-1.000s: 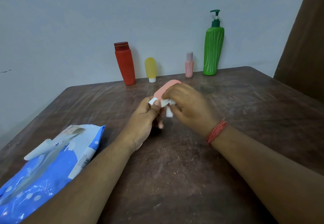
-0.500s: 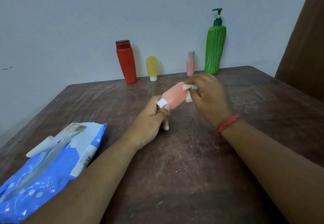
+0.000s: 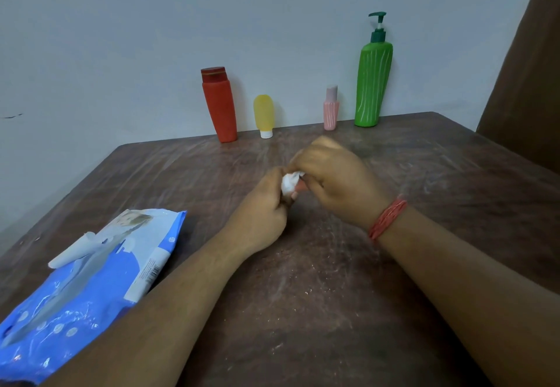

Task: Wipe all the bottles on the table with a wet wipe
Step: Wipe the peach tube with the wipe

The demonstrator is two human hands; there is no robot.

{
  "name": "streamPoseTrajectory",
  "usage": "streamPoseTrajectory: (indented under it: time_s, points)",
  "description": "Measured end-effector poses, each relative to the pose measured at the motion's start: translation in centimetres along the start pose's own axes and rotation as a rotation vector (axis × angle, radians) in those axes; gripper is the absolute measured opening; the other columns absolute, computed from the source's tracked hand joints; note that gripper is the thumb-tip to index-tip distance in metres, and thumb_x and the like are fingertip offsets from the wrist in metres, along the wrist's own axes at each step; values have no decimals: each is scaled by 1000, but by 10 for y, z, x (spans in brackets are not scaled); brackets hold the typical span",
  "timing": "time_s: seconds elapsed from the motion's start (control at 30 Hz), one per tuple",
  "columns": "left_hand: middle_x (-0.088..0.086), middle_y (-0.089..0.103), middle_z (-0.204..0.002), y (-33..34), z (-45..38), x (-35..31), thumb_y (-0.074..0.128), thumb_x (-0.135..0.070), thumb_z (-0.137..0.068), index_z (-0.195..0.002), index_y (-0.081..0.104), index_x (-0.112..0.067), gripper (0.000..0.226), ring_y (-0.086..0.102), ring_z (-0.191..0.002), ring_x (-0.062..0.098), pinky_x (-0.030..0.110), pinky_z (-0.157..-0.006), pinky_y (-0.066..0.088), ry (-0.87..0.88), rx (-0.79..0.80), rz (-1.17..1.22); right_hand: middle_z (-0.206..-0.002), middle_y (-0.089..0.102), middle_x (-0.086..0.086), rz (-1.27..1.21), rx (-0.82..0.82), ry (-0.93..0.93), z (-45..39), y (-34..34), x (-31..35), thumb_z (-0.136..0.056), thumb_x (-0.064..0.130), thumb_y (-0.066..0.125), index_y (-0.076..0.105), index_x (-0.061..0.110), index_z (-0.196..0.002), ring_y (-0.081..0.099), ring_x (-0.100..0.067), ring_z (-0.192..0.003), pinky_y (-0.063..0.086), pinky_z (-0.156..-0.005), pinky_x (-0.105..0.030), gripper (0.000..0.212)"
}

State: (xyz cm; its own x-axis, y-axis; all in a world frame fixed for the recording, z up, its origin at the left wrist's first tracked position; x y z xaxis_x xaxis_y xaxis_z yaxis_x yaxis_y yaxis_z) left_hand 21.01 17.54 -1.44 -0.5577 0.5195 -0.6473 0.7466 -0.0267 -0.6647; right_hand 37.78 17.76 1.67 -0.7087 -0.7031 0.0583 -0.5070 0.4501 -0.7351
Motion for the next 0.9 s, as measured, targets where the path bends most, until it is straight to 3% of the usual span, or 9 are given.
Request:
streamPoseTrajectory:
  time_s: [0.1,0.2,0.33,0.47,0.57,0.63,0.73,0.8,0.9]
  points:
    - [-8,50,-88,-2,1,-2,47,-25,-105,-115,40,-31,13,49,-75,6,19,-62,37,-61,7,33,-93,70,-3,23,-120,135,1,-5,-21,-83,-4,60,71,11,-96,58,-24,-91,44,-79,-31,23]
    - [-5,52,-88,-2,1,-2,42,-29,-107,-121,41,-33,15,50,-75,8,29,-68,46,-124,5,179,-95,69,4,-158,-274,430,9,-7,-36,-88,1,62,71,16,-97,62,-14,-90,50,-80,-30,20]
    - [-6,58,-86,-1,0,1,42,-28,-107,-116,50,-32,13,48,-64,7,32,-71,47,-190,-59,452,-90,71,6,-624,-394,716,6,1,-31,-91,11,68,67,28,-91,67,-9,-83,56,-76,-26,17]
    - [-9,60,-78,-2,0,-1,39,-26,-108,-116,53,-17,18,44,-56,9,32,-65,44,-258,-98,680,-91,72,-4,-1241,-555,854,-1,3,-20,-94,2,61,65,11,-96,68,-13,-83,57,-76,-27,10]
    - [-3,58,-78,1,2,-8,38,-30,-108,-110,53,-13,22,42,-56,11,30,-60,43,-255,-55,769,-97,70,-14,-1510,-514,885,-1,9,-5,-94,-7,56,62,0,-104,68,-19,-84,58,-70,-26,13]
    - [1,56,-81,6,5,-13,37,-33,-107,-113,54,-14,26,43,-57,12,29,-60,44,-227,15,797,-103,68,-22,-1501,-435,842,-1,15,9,-95,0,58,61,-2,-107,66,-25,-84,57,-65,-33,12]
    - [8,53,-89,9,6,-15,37,-31,-106,-125,56,-14,31,49,-61,14,32,-62,50,-268,9,932,-95,72,-12,-1238,-432,762,-3,16,22,-93,11,66,68,11,-97,67,-22,-82,57,-74,-40,5]
    - [8,53,-91,8,4,-15,39,-21,-107,-134,56,-12,33,53,-64,14,33,-64,54,-324,-33,1026,-90,73,-8,-1048,-394,701,-3,15,23,-91,14,69,69,19,-93,67,-17,-82,57,-77,-36,6]
    - [3,58,-82,7,1,-14,42,-5,-104,-132,57,-5,32,57,-64,14,32,-66,57,-368,-72,1102,-92,73,-3,-893,-323,662,0,17,23,-90,14,71,68,28,-90,68,-13,-85,57,-77,-32,14]
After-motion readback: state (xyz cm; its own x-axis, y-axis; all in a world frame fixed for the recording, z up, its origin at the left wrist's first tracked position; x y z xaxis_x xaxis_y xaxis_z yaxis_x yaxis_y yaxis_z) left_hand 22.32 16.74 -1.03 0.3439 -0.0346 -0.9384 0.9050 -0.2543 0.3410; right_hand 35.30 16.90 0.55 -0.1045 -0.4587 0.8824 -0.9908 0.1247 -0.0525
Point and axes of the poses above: each hand's wrist, its own z-axis away from the middle knuckle, its own y-axis out of the palm, x = y × z, the point moved 1 cm from there along -z, towards the middle knuckle
